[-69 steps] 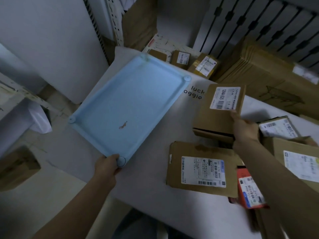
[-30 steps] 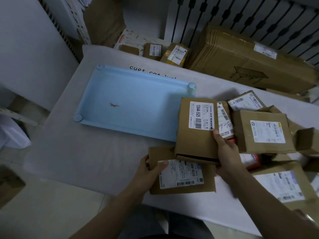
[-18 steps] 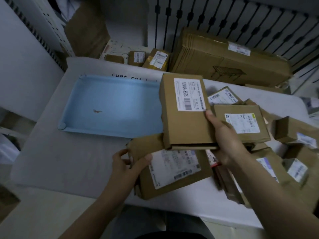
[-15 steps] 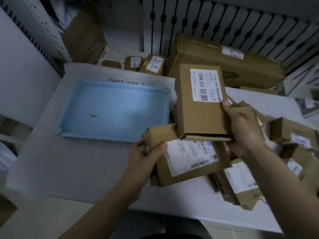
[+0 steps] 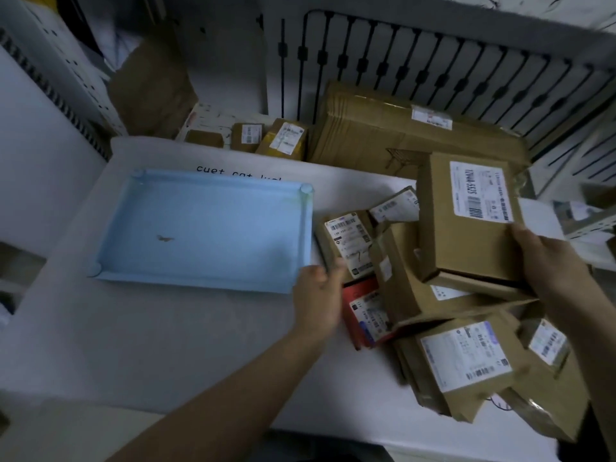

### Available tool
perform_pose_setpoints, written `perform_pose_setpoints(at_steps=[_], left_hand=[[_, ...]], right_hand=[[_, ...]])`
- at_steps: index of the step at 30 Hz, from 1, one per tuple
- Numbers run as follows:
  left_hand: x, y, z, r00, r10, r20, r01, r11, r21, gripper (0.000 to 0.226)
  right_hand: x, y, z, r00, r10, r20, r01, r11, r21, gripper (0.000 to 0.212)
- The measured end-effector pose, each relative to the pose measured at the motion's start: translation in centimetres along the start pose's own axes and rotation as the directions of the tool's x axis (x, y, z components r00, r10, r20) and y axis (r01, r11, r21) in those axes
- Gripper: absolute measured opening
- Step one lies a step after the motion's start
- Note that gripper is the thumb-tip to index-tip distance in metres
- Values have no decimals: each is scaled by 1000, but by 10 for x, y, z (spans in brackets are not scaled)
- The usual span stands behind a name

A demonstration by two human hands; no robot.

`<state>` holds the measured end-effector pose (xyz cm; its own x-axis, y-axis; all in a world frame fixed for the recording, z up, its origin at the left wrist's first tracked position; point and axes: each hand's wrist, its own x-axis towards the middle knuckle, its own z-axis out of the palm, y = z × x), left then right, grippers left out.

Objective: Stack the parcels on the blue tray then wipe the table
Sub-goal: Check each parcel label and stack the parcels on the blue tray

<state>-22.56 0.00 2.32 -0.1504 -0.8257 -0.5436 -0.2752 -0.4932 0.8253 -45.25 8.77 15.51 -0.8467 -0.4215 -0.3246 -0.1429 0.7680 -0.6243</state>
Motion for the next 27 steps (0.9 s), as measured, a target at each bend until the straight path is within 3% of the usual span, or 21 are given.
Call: perform_pose_setpoints(at_steps=[2,4,5,8,12,20,23,27], left_hand=[[31,-31,-43,931,-294,-217,252,946,-202,62],[55,-53,-78,801,-554,-230,470,817,-333,89],[64,-58,-92,778,-595,-199,503,781,-370,88],[85,-58,-113,794,-596,-116,471,725,-502,54],[97,-58,-116,836,-543,-73,413,712,-569,45],[31,-80,-122,810,-586,-38,471,687,-553,28],[19,-86,-126,804,-594,-28,485,681,-549,20],[19,-88,-131,813,-581,-24,486,702,-520,19]], right_hand=[[0,2,4,997,-63,-36,61,997,-38,50],[1,0,10,987,-144,-70,135,984,-113,48],[3,0,12,981,-173,-83,160,976,-146,50],[13,4,14,960,-258,-104,226,942,-249,55],[9,-5,19,951,-309,-32,280,898,-340,43],[-27,-22,39,941,-337,-7,277,786,-553,113],[-25,-21,42,939,-342,-26,271,787,-555,113],[-26,-19,40,911,-410,-44,321,771,-550,98]])
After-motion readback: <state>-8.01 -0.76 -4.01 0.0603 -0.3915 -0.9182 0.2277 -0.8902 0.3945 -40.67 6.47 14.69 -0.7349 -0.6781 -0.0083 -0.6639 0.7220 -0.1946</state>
